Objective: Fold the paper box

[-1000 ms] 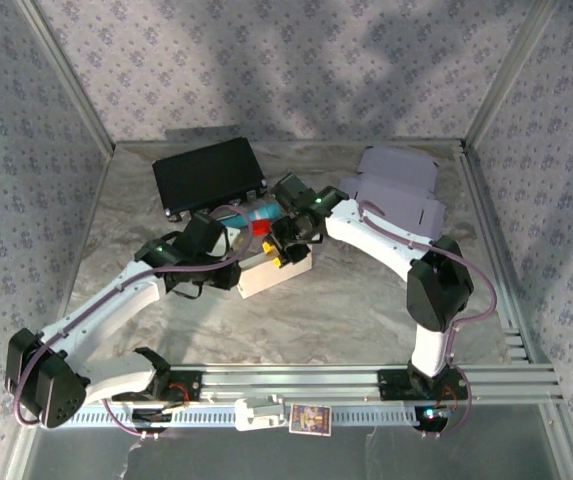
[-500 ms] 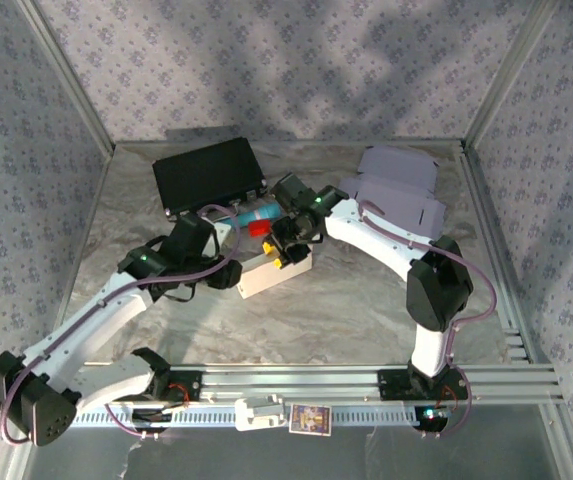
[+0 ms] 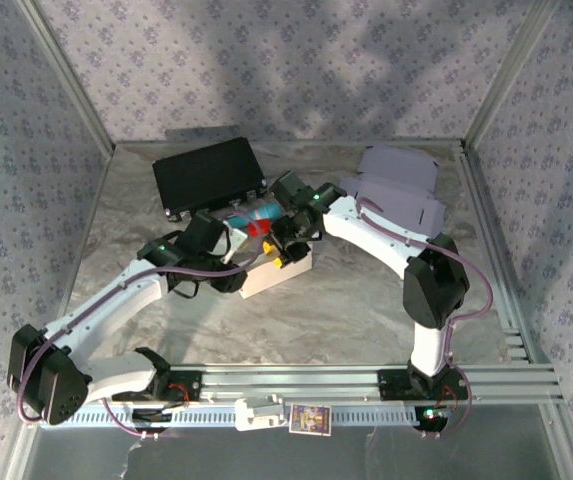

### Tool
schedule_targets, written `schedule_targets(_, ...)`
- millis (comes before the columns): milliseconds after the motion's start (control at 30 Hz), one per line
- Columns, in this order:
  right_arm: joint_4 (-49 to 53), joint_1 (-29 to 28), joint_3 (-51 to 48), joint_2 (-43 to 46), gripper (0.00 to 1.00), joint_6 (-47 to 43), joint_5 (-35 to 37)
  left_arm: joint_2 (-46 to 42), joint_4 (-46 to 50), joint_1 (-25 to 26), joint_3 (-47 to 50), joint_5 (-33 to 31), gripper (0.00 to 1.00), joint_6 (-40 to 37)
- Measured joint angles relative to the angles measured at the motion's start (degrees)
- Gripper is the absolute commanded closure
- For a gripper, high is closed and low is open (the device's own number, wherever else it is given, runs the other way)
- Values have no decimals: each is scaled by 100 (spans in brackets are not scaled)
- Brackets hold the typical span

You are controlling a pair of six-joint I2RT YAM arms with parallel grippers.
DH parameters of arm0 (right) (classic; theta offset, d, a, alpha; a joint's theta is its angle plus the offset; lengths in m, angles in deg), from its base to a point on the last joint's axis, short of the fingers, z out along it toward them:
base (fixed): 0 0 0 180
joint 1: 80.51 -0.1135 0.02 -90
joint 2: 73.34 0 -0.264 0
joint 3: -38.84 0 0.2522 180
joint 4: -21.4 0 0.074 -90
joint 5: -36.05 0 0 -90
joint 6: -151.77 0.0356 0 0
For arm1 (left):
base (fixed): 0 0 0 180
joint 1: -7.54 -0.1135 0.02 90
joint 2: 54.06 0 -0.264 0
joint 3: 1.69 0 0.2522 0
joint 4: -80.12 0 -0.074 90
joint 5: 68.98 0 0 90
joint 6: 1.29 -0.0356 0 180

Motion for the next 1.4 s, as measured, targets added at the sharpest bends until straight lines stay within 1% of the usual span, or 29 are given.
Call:
schedule_targets(167, 17, 0, 0, 0, 67, -2, -11, 243, -129, 9, 0, 39, 48, -472)
schedule_targets(367, 22, 24, 7, 0, 66, -15, -13, 308, -155, 199, 0, 48, 48, -844)
schedule_targets(500, 63, 26, 15, 0, 66, -15, -17, 387, -262, 280, 0, -11, 52, -970)
schedule_targets(567, 70, 26, 17, 0, 64, -15, -15, 455, -345, 310, 0, -46, 53, -1019)
schedule_targets(733, 111, 52, 37, 0, 59, -35, -7, 540, -433, 411, 0, -79, 62, -1145)
schedule_targets(800, 129, 83, 37, 0, 53, -55, 2, 540, -435, 461, 0, -70, 65, -1198)
schedule_targets(900, 164, 131, 37, -7, 44, -118, 81, 540, -433, 514, 0, -72, 68, -1248)
schedule_targets(1033, 195, 188, 116, -42, 37, -229, 201, 540, -433, 551, 0, -76, 70, -1307)
schedule_targets(1167, 223, 214, 337, -111, 36, -328, 302, 540, -433, 610, 0, -94, 70, -1349)
schedule_targets(1400, 313, 227, 352, -240, 36, -365, 295, 540, -433, 610, 0, -96, 69, -1351)
